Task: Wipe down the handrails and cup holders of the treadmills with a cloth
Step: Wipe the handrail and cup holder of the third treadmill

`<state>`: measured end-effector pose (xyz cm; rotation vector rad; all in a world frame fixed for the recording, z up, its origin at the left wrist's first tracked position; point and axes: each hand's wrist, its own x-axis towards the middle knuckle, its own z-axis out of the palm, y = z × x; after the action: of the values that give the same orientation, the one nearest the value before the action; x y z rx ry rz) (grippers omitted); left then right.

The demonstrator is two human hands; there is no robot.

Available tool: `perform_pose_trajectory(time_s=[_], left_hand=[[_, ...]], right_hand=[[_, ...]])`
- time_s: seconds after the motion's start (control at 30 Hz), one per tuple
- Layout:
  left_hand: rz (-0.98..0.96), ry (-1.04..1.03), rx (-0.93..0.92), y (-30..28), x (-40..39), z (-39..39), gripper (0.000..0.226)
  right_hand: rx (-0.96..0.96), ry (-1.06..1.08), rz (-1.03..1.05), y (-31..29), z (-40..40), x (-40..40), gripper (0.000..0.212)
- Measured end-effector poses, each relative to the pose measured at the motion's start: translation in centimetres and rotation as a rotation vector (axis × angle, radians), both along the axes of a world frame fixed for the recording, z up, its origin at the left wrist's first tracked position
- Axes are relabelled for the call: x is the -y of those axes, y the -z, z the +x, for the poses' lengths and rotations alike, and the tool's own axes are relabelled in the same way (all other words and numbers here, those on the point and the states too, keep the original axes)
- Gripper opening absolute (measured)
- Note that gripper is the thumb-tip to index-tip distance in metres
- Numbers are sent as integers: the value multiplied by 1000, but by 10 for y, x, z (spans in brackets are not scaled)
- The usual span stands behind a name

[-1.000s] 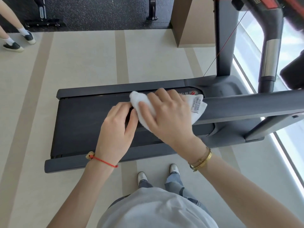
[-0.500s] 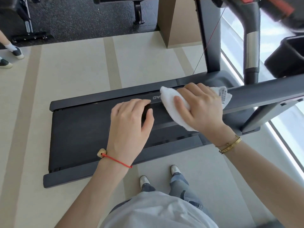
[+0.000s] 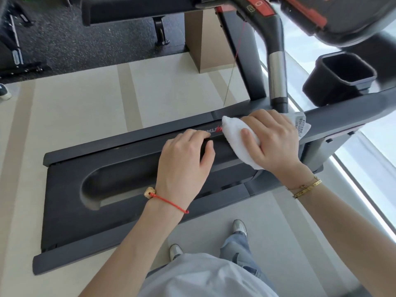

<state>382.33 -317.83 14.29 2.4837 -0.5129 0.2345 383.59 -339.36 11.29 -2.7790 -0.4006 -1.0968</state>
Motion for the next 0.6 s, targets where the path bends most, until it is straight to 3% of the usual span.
perform_pose_trajectory(time_s=[0.4, 0.6], left_hand=[[-46, -87, 7, 0, 153, 13, 20], [81, -266, 101, 10, 192, 19, 32]], right_hand=[[-34, 11, -9, -7, 17, 174, 43], [-100, 12, -3, -15, 22, 173, 47]])
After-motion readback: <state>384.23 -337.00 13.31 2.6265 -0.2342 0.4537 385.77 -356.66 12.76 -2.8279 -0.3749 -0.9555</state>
